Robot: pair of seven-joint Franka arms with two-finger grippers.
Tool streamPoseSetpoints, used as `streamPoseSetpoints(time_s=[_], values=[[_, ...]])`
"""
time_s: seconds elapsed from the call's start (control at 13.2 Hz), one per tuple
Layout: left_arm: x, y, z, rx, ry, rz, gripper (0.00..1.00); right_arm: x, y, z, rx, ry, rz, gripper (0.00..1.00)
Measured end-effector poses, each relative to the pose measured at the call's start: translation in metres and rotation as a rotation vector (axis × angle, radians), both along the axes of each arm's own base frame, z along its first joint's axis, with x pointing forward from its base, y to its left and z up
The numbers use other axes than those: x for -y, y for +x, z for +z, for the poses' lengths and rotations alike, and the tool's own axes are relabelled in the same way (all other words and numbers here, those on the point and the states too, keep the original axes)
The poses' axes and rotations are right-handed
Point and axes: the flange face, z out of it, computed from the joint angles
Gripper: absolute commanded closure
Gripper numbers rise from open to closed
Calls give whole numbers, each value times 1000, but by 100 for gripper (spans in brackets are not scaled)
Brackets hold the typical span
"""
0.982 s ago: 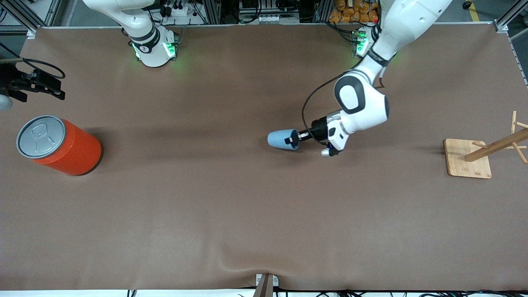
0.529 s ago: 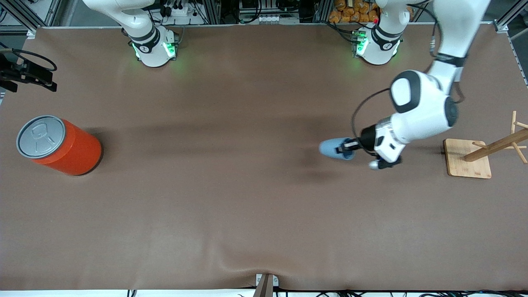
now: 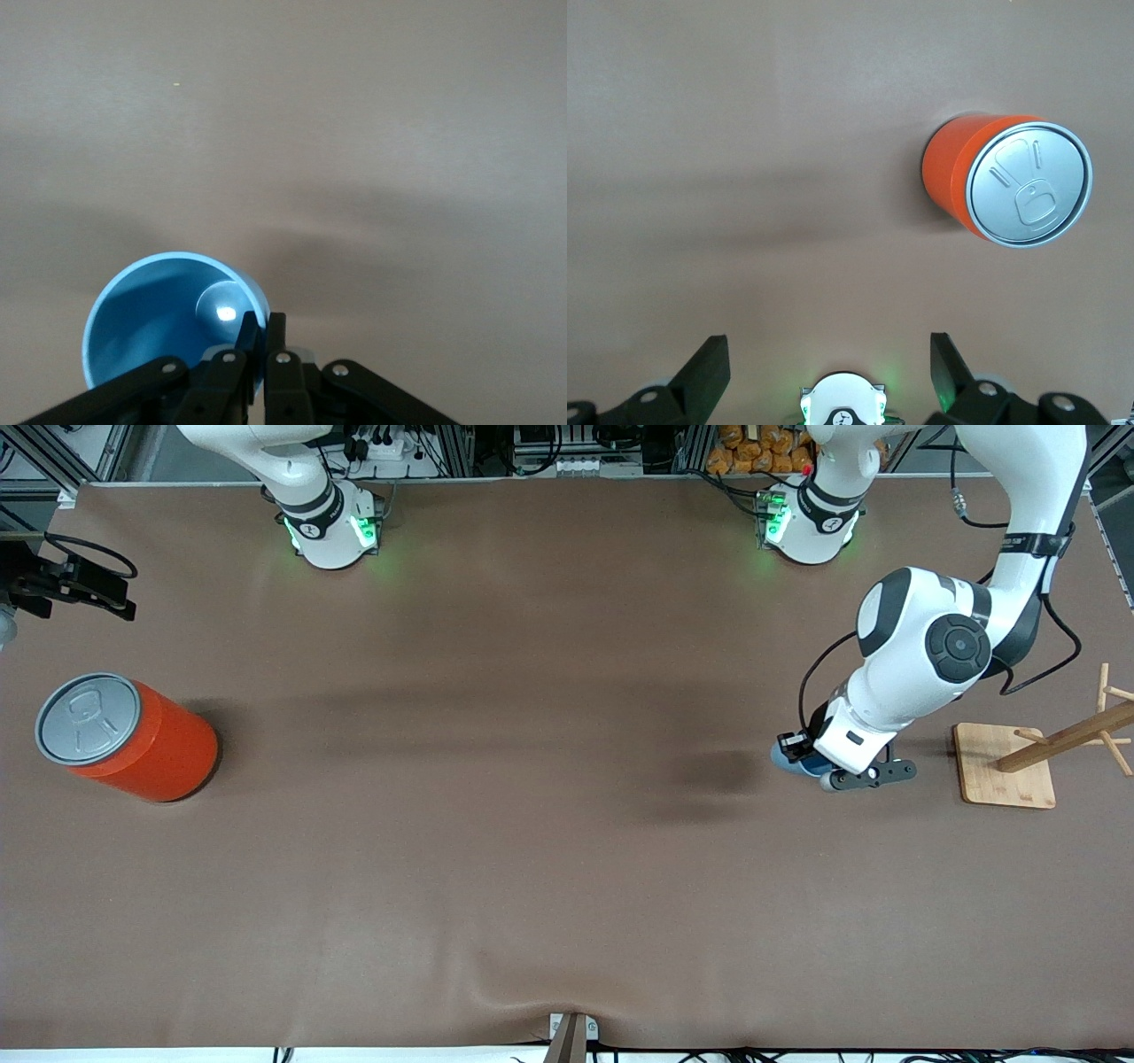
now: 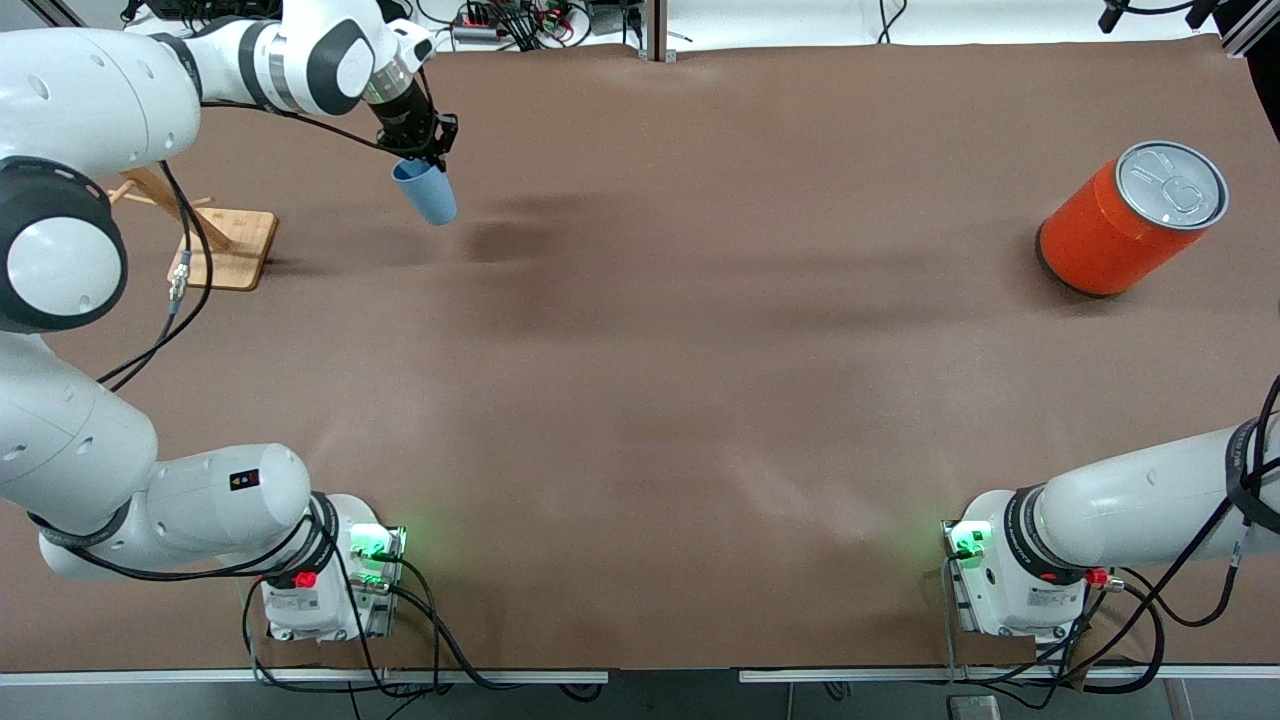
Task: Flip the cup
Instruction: 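Carry the cup with the left gripper toward the wooden stand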
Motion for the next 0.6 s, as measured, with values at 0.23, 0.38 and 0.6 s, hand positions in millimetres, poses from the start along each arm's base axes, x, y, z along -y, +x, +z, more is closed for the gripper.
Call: streamPoseSetpoints(time_s=[0.23,0.38,0.6], values=[[-14,-10,-22,-33,30,1,100,3,0,0,3,0,-6,0],[-28,-14,-39,-15,60,-12,100,3,2,2,21,0,-6,0],[-37,-18,-62,50,62,-28,100,3,5,4,46,0,-5,0]])
